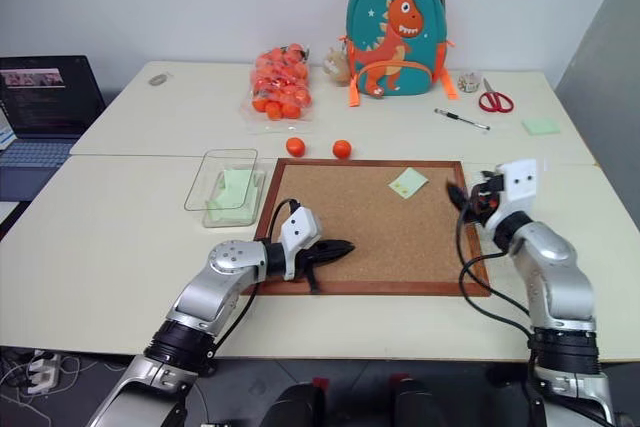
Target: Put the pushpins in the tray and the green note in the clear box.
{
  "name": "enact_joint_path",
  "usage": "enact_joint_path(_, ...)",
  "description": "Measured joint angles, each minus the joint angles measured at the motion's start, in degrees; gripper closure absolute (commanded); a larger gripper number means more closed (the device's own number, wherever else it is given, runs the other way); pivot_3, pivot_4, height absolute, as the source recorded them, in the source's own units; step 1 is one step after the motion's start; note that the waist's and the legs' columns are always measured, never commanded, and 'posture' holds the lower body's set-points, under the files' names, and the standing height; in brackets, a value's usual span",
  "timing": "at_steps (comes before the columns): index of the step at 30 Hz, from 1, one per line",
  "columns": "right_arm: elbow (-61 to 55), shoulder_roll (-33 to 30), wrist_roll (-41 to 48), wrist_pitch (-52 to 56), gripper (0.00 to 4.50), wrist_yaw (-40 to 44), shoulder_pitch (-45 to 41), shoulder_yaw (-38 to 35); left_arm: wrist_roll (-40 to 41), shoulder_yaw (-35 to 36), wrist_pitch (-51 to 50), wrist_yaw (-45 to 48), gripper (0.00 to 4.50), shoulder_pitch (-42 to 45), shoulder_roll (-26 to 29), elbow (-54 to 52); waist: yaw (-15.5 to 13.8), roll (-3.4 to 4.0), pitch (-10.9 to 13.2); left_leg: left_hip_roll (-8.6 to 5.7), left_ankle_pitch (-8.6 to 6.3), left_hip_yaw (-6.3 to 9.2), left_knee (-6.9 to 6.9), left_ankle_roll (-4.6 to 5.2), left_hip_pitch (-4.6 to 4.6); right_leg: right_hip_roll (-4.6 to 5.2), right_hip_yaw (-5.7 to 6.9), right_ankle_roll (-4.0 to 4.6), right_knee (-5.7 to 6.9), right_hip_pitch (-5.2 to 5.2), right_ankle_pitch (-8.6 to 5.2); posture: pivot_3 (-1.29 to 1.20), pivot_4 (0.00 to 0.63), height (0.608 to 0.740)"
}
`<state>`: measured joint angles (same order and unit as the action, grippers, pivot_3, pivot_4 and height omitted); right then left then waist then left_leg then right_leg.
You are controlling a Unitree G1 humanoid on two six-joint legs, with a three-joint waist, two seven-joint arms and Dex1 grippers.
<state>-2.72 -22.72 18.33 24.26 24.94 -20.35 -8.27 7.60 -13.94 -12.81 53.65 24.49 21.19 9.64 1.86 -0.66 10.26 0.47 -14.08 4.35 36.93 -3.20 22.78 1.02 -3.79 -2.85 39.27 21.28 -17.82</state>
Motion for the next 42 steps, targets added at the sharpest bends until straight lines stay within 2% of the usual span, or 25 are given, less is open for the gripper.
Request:
enact_joint_path(9,11.25,7.23,-6.37,-7.70,0.36,-0.92,-4.68,7.95,-0.04,-0.21,0.51,0.30,4.50,0.19,-0.03,0.28,-0.12,0.00,0.00,0.00,0.00,0.05,-0.01,0.00,0.03,0.01,0.07,0.00,-0.04,0.01,0.00,0.00,0.150,0.740)
enact_joint_path(23,31.15,10.52,-10.62,-18.48,0.36,-0.02,-13.44,9.63,-0.03,-0.22,0.44,0.22,4.50,-0.02,0.14,-0.11,-0.05,0.01,0.00,0.01,0.00,0.06,-0.04,0.00,0.02,0.02,0.09,0.01,-0.06,0.02,0.00,0.00,0.150,0.740)
enact_joint_path(24,31.81,10.53,-10.71,-19.07,0.72,0.01,-13.73,9.63,-0.03,-0.21,0.43,0.16,4.50,-0.05,0.17,-0.12,-0.03,0.01,0.00,0.01,0.00,0.06,-0.04,-0.01,0.02,0.01,0.09,0.01,-0.05,0.02,0.00,0.00,0.150,0.740)
enact_joint_path(26,32.93,10.50,-10.96,-19.82,1.01,-0.03,-14.37,9.60,-0.03,-0.21,0.42,0.07,4.50,-0.07,0.18,-0.15,0.00,0.01,0.00,0.01,0.00,0.06,-0.03,-0.01,0.01,0.01,0.08,0.01,-0.05,0.02,0.00,0.00,0.150,0.740)
enact_joint_path(31,33.88,10.50,-11.38,-21.13,2.14,0.14,-14.55,9.58,-0.03,-0.22,0.41,-0.03,4.50,-0.13,0.19,-0.24,-0.01,0.01,0.00,0.01,0.00,0.07,-0.03,0.00,0.02,0.01,0.09,0.01,-0.05,0.02,0.00,0.00,0.150,0.740)
enact_joint_path(42,34.16,10.06,-11.83,-21.60,4.19,0.03,-14.55,9.29,-0.03,-0.25,0.41,0.05,4.50,-0.16,0.45,-0.39,0.05,0.01,0.00,0.02,0.00,0.06,-0.04,-0.01,0.01,0.00,0.08,0.01,-0.05,0.02,0.00,0.00,0.150,0.740)
